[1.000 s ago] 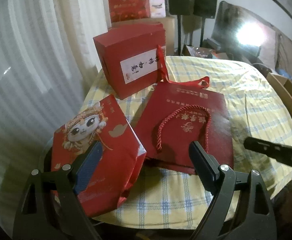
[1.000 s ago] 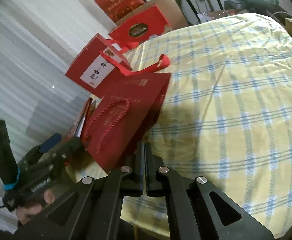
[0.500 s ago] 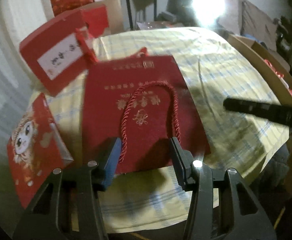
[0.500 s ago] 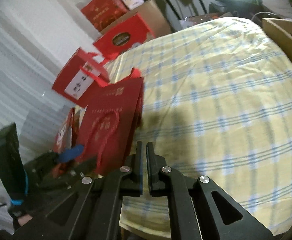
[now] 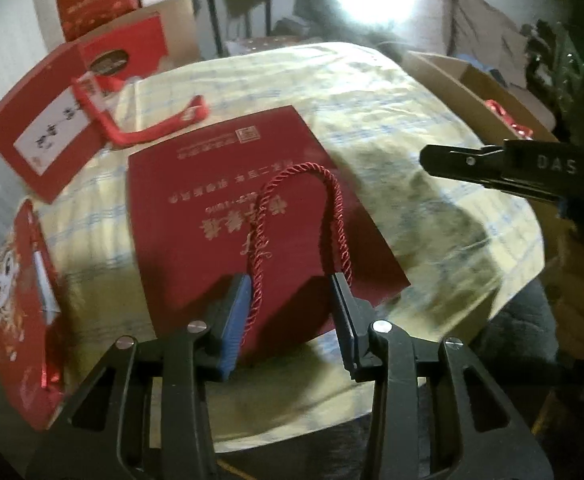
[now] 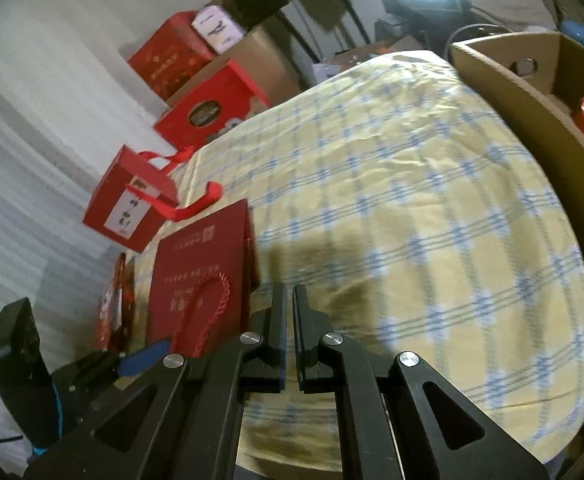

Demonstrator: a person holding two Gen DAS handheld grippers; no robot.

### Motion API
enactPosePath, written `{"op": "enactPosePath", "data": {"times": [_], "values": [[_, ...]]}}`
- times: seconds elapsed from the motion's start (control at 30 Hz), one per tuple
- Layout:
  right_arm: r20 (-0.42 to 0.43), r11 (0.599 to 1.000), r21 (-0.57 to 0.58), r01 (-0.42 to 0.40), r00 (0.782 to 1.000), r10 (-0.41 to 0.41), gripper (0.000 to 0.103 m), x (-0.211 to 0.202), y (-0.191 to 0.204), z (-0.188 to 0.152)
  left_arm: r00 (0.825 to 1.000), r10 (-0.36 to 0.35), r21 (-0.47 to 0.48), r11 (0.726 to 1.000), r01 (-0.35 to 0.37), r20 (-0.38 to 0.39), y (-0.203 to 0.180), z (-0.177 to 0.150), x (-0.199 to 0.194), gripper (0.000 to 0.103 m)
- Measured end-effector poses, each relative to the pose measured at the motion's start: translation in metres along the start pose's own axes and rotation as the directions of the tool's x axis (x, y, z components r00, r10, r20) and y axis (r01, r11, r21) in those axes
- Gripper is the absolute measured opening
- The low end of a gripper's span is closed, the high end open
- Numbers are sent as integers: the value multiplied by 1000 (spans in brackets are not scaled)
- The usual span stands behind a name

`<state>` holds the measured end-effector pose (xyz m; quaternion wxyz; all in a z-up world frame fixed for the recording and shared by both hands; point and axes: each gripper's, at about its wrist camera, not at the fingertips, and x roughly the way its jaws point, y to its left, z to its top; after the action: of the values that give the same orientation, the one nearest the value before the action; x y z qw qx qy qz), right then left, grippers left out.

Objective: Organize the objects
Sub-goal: 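Lower the left tool over the red gift bag with rope handle, then close the left tool on the red rope-handled bag's edge and lift it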

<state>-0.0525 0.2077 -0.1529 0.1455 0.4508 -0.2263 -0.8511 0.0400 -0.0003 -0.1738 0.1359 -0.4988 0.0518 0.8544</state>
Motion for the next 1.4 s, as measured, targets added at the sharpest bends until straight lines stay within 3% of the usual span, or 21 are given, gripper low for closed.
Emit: {"op": "enactPosePath", "data": {"times": [0.13,0.27,0.37,0.43,0.53,0.67,0.8,1.1,1.4], "values": [[11,1000,17,15,1000,-16,4,-14,-15,-3,999,-51,-26,998,51,8,-4,2,-5,36],[22,998,53,27,999,-29,5,-29,-32,-6,993,-112,-159,980,118,47,21,3,-21,37],[29,997,80,20,999,-23,9,-37,-41,-9,991,-90,-269,956,114,98,50,0,-35,40],[19,996,84,10,1000,-12,10,-35,-42,-10,990,-47,-342,935,90,131,69,-5,-43,50],[-13,997,69,-42,999,43,13,-25,-31,-15,989,-16,-403,912,75,148,87,-9,-49,57],[-61,994,25,-109,992,110,17,-11,-9,-25,994,-20,-392,918,62,112,88,-10,-38,57],[-104,985,-2,-174,979,173,22,3,8,-32,990,-91,-390,912,125,104,78,-14,-31,57],[-157,959,90,-268,947,279,29,10,3,-43,982,-174,-393,901,186,67,58,-19,-21,62],[-176,979,70,-191,964,200,31,-39,-7,-80,978,-206,-315,926,208,41,8,-39,-39,65]]}}
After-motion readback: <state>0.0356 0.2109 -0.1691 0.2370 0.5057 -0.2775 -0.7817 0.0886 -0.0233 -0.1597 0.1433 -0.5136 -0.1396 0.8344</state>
